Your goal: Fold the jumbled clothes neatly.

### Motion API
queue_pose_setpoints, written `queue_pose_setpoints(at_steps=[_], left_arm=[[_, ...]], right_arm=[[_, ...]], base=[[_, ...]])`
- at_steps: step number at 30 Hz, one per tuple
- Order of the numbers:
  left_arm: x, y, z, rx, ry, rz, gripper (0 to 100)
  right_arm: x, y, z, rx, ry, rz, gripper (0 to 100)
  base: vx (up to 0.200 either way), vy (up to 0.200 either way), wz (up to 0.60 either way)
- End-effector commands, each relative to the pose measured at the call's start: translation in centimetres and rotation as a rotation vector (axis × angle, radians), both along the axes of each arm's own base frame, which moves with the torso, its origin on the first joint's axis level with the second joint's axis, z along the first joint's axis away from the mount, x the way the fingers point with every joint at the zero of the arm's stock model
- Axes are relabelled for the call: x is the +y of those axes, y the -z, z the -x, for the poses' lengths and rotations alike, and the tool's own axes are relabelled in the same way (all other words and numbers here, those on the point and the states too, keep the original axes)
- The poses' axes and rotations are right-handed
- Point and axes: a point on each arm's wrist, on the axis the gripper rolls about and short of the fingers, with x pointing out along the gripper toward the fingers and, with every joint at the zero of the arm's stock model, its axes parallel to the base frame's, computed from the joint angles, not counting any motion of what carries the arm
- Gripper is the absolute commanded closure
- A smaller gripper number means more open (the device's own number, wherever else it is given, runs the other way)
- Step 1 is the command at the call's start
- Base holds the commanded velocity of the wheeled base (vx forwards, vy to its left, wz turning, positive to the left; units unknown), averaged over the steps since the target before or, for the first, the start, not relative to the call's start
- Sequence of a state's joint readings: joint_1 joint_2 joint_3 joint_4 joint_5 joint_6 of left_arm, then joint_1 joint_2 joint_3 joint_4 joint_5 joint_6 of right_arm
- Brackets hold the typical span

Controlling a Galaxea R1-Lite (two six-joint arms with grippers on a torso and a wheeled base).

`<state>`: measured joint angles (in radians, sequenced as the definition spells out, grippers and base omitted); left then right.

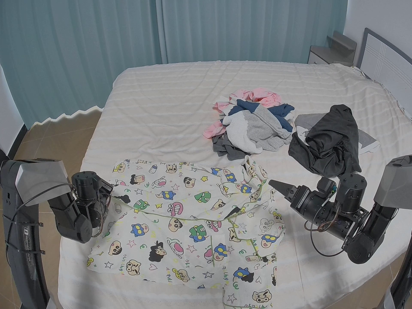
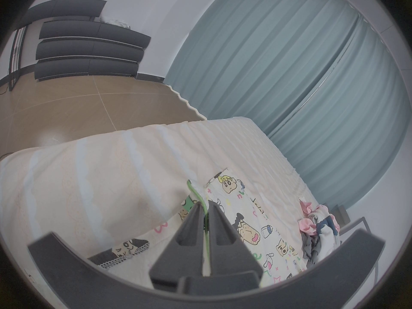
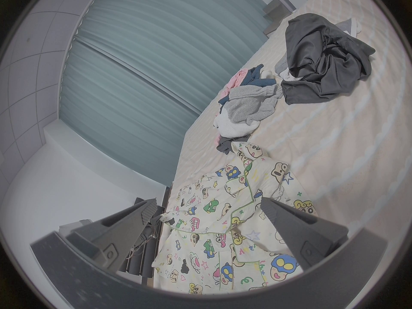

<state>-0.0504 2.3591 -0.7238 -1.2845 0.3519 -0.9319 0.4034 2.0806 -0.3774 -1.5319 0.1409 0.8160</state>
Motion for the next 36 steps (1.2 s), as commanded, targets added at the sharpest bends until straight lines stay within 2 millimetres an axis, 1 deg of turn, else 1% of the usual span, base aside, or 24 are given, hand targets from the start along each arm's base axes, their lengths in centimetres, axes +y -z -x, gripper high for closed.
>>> queue_pose_setpoints(at_steps=[1,3,4,9,13,16,17,20,22,24,25,26,29,34,36], left_arm=[[-0.1,0.4,0.0,0.015,0.006,-0.011,100],[-0.1,0.5,0.1,0.022,0.011,-0.023,100],[-0.1,0.5,0.1,0.022,0.011,-0.025,0],[0.2,0.2,0.3,0.024,0.006,-0.041,0],[0.6,-1.7,2.4,0.033,0.016,-0.052,0],[0.7,-1.7,4.2,0.105,0.065,-0.111,0],[0.7,-1.7,4.2,0.105,0.065,-0.111,0],[0.7,-1.0,5.9,0.194,0.126,-0.179,0],[0.4,-0.5,6.5,0.226,0.152,-0.187,0],[0.4,-0.4,6.6,0.231,0.158,-0.188,0],[0.0,0.7,7.8,0.304,0.245,-0.177,0],[-0.1,0.9,8.1,0.325,0.278,-0.164,0],[-0.2,1.5,8.4,0.376,0.332,-0.128,0],[-0.2,2.9,8.8,0.440,0.339,-0.113,0],[-0.2,3.0,8.8,0.443,0.338,-0.113,0]], right_arm=[[0.0,0.0,0.0,-0.001,0.000,-0.001,0],[0.0,0.0,0.0,-0.001,0.000,-0.001,0],[0.0,0.0,0.0,-0.001,-0.002,-0.001,0],[0.1,0.0,0.1,0.001,-0.005,0.000,0],[0.1,0.0,0.1,0.000,-0.003,0.000,0],[0.1,0.0,0.1,0.000,-0.003,0.000,0],[0.1,0.0,0.1,0.000,-0.003,0.000,0],[0.1,0.0,0.1,-0.001,-0.003,0.000,0],[0.1,0.0,0.1,-0.001,-0.002,0.000,0],[0.1,0.0,0.1,-0.001,-0.002,0.000,0],[0.1,0.0,0.1,-0.001,-0.003,0.000,0],[0.1,0.0,0.1,-0.001,-0.003,0.000,0],[0.1,0.0,0.1,0.000,-0.003,0.000,0],[0.1,0.0,0.1,0.001,0.003,0.002,0],[0.1,0.0,0.1,0.001,0.003,0.002,0]], base=[[0.000,0.000,0.00],[0.000,0.000,0.00],[0.000,0.000,0.00],[0.000,0.000,0.00],[0.000,0.000,0.00],[0.000,0.000,0.00],[0.000,0.000,0.00],[0.000,0.000,0.00],[0.000,0.000,0.00],[0.000,0.000,0.00],[0.000,0.000,0.00],[0.000,0.000,0.00],[0.000,0.000,0.00],[0.000,0.000,0.00],[0.000,0.000,0.00]])
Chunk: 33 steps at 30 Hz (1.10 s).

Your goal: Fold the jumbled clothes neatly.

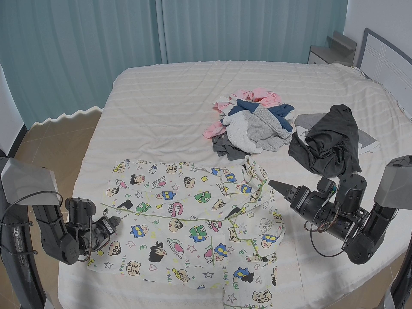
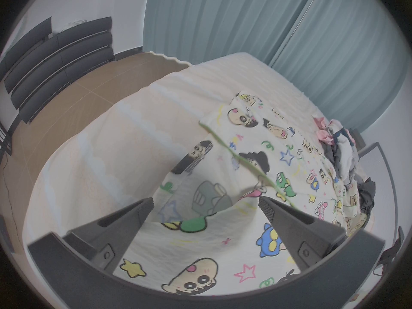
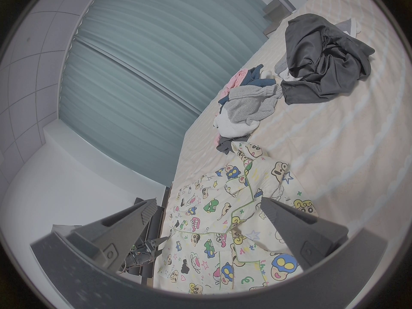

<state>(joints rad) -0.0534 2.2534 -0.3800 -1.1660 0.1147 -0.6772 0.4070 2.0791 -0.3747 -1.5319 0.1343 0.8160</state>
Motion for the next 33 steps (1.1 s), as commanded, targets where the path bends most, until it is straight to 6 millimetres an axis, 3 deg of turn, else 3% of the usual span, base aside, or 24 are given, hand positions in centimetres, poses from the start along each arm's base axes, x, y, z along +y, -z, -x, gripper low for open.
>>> queue_pose_setpoints(at_steps=[1,9,10,24,33], left_arm=[[0.0,0.9,0.3,0.035,0.002,-0.003,0],[0.0,0.7,0.3,0.028,0.004,-0.005,0],[0.0,0.7,0.3,0.028,0.004,-0.005,100],[0.1,0.3,-0.1,0.001,-0.004,-0.012,100],[0.3,-2.6,-0.2,-0.103,-0.024,-0.022,100]], right_arm=[[0.0,0.0,0.0,0.001,0.000,0.000,0],[0.0,0.0,0.0,0.001,0.000,0.000,0],[0.0,0.0,0.0,0.000,0.000,0.002,0],[0.0,0.0,0.0,-0.001,0.000,0.000,0],[0.0,0.0,0.0,-0.003,0.000,0.000,0]], base=[[0.000,0.000,0.00],[0.000,0.000,0.00],[0.000,0.000,0.00],[0.000,0.000,0.00],[0.000,0.000,0.00]])
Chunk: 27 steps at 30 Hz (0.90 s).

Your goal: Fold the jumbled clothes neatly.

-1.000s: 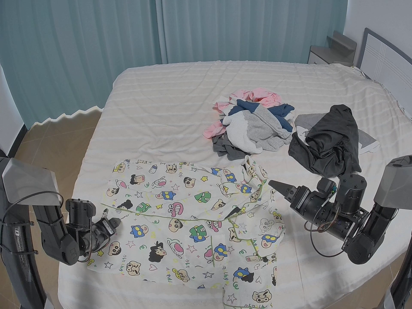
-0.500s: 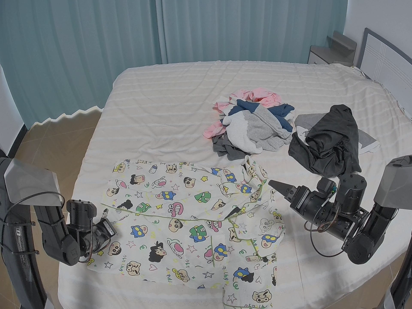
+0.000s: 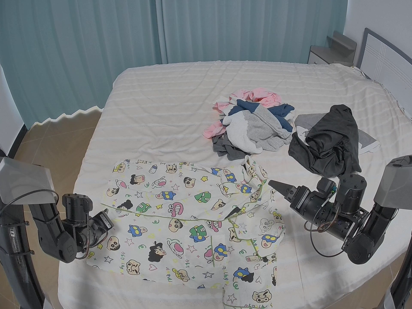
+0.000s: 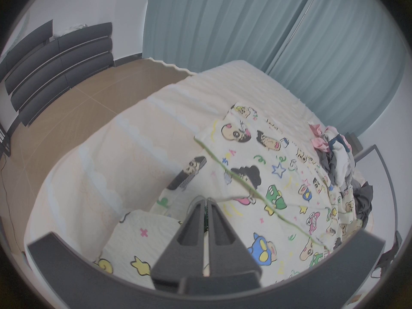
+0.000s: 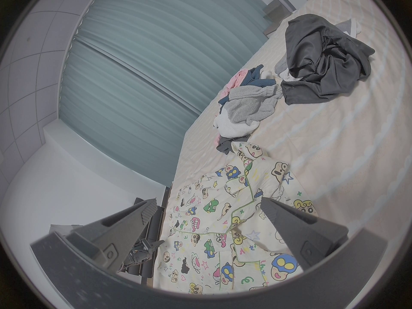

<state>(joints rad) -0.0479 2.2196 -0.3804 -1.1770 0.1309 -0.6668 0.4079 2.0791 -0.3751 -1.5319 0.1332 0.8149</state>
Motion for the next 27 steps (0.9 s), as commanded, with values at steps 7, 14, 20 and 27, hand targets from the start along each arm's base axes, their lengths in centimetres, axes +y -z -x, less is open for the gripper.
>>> queue_pose_setpoints(at_steps=[7,14,20,27], left_arm=[[0.4,-2.2,-0.1,-0.132,-0.034,-0.098,100],[0.6,-2.4,0.1,-0.153,-0.049,-0.189,100],[0.6,-1.1,-0.3,-0.149,-0.055,-0.178,100],[0.7,-1.0,-0.3,-0.179,0.022,0.118,100]], right_arm=[[0.0,0.0,0.0,-0.002,0.000,0.000,0],[0.0,0.0,0.0,-0.002,0.006,0.000,0],[-0.1,0.2,-0.1,0.003,0.010,0.004,0],[-0.5,-0.2,-1.5,-0.029,0.028,-0.011,0]], base=[[0.000,0.000,0.00],[0.000,0.000,0.00],[0.000,0.000,0.00],[0.000,0.000,0.00]])
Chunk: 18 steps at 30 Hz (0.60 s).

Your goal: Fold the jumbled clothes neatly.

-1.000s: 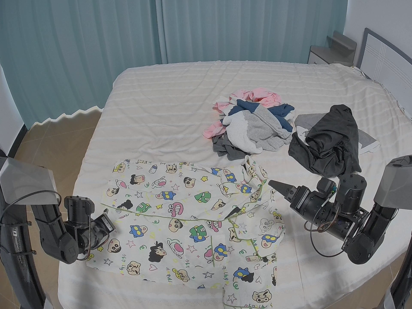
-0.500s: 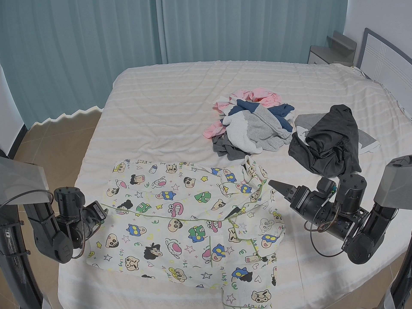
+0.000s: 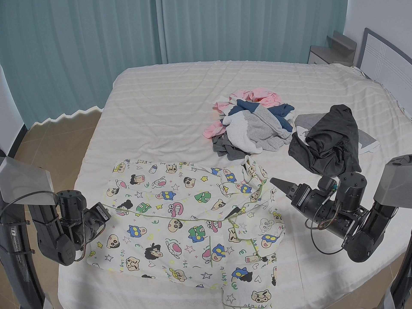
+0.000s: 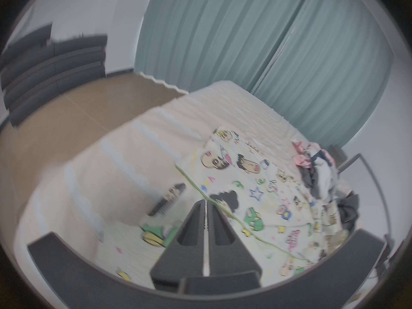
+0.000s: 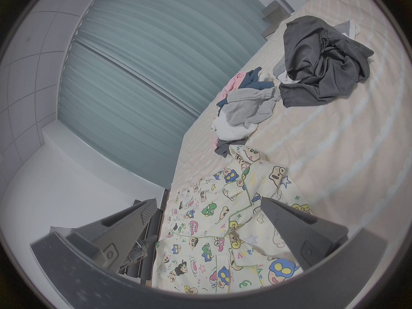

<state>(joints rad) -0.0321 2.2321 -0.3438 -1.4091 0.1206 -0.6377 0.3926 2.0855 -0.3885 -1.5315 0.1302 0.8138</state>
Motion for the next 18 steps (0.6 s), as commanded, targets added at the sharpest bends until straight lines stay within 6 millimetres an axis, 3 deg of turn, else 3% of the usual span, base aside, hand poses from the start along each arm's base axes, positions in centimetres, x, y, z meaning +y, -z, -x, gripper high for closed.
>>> queue_pose_setpoints(at_steps=[1,13,18], left_arm=[[0.6,-0.6,0.1,-0.025,0.036,0.203,100],[2.8,-0.7,1.2,-0.009,0.084,0.369,100],[2.8,-0.3,2.1,-0.039,0.126,0.383,100]], right_arm=[[0.0,-0.3,-1.9,-0.041,0.014,-0.012,0],[2.5,-2.9,-10.3,0.093,-0.007,0.237,0],[3.9,-3.5,-14.3,0.044,0.025,0.382,0]], base=[[0.000,0.000,0.00],[0.000,0.000,0.00],[0.000,0.000,0.00]])
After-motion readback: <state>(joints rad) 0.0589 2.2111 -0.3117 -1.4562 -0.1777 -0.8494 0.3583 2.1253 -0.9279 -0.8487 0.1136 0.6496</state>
